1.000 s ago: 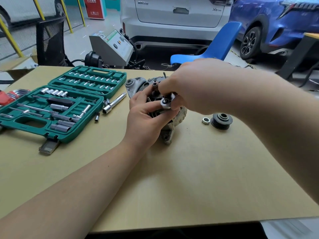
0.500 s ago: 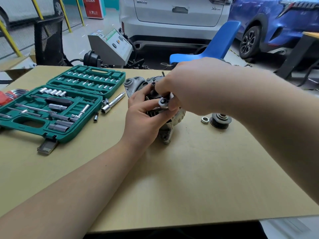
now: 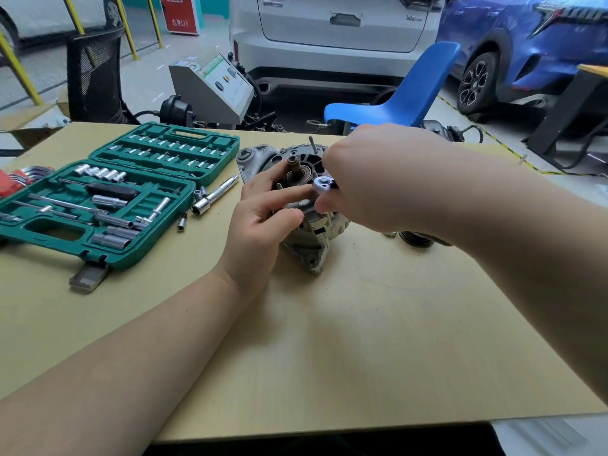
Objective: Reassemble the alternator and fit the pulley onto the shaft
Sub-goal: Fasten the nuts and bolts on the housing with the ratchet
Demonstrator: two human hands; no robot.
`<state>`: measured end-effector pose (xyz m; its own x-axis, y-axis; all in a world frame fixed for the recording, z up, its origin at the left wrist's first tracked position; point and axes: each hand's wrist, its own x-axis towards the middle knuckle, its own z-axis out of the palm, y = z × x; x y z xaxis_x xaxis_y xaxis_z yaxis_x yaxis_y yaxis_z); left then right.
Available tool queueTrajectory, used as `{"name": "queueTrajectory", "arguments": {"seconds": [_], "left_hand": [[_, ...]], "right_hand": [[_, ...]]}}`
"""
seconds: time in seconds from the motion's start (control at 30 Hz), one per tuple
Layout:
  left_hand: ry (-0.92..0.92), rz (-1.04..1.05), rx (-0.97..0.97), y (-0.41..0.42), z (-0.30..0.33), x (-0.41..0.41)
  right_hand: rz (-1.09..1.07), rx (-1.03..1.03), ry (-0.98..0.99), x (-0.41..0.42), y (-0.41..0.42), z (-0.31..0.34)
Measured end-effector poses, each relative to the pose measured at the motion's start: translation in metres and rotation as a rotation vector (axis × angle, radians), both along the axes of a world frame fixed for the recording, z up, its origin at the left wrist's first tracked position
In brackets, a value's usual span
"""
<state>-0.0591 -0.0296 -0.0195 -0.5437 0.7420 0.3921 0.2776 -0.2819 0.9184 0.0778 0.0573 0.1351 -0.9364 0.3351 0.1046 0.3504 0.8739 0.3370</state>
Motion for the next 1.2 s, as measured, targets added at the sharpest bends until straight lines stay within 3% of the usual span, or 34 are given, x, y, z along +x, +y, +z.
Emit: {"name": "queueTrajectory", "arguments": {"seconds": [0.2,0.73,0.87,1.2], "left_hand": [[0.191,0.122,-0.086,-0.003,0.008,0.007],[0.190,0.175,-0.053,0.002,0.004,0.009],[0.094,0.227,-0.033,0.009,0.006,0.017],[0.048,0.153,-0.025,0.007,0.007,0.014]], "right_hand": [[0.031,-0.001,0.000,0.000,-0.006,0.000],[0.007,-0.147,-0.011,-0.004,-0.006,-0.003],[-0.014,-0.103,-0.019,-0.003,-0.008,-0.003],[0.083,-0.028,-0.092,-0.005,-0.001,0.012]]}}
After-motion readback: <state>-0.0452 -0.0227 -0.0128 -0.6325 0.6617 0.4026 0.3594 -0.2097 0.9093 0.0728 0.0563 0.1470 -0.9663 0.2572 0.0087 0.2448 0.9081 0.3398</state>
